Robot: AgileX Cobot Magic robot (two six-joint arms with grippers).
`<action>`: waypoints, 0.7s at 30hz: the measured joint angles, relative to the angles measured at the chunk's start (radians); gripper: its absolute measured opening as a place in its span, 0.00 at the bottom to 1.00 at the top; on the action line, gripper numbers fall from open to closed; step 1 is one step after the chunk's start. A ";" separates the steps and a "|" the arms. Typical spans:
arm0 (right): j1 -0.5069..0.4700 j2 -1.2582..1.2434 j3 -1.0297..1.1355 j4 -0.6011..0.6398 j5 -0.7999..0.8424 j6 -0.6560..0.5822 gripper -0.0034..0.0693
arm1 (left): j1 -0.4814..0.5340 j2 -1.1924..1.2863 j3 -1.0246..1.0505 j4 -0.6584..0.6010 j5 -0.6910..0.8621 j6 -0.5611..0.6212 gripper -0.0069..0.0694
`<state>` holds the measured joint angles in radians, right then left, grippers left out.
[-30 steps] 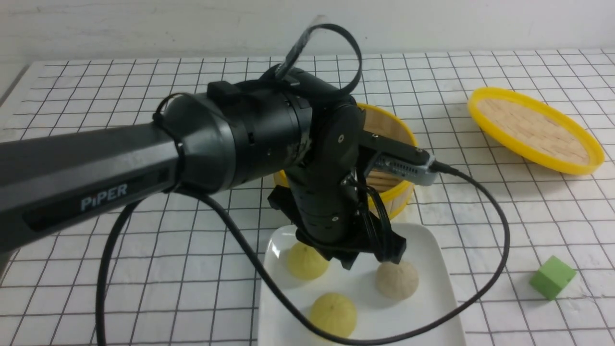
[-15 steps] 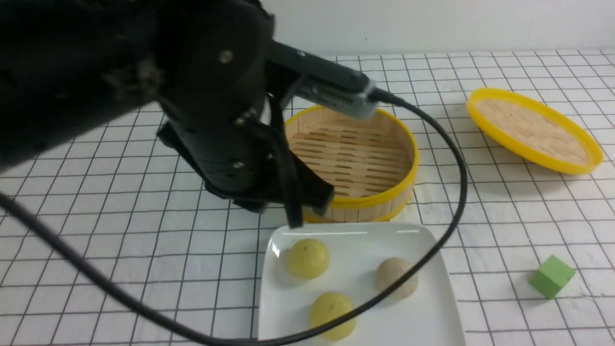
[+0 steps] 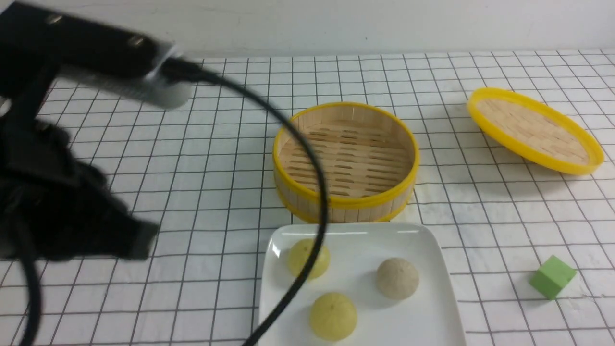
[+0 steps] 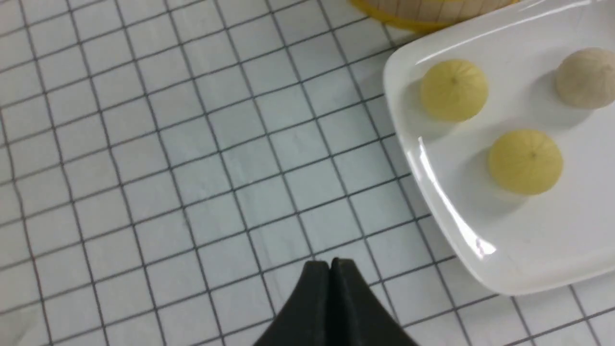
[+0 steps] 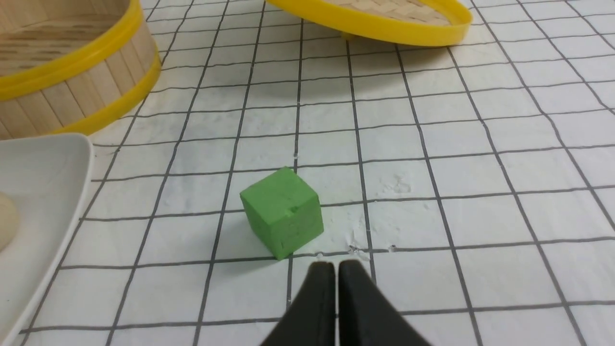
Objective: Put the steamed buns into the plate on the white-black tablecloth.
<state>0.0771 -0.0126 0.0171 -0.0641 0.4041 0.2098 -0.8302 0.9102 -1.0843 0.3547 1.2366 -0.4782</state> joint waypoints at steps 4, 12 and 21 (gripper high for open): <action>0.000 0.000 0.000 -0.001 0.000 -0.022 0.10 | 0.000 -0.209 0.207 0.041 -0.056 -0.116 0.09; 0.000 0.000 0.000 -0.001 0.000 -0.032 0.11 | 0.000 -0.560 0.585 0.128 -0.316 -0.431 0.09; 0.000 0.000 0.000 -0.001 0.000 -0.032 0.13 | 0.000 -0.630 0.719 0.367 -0.578 -0.675 0.10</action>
<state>0.0771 -0.0126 0.0171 -0.0649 0.4041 0.1776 -0.8302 0.2800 -0.3655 0.7216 0.6582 -1.1531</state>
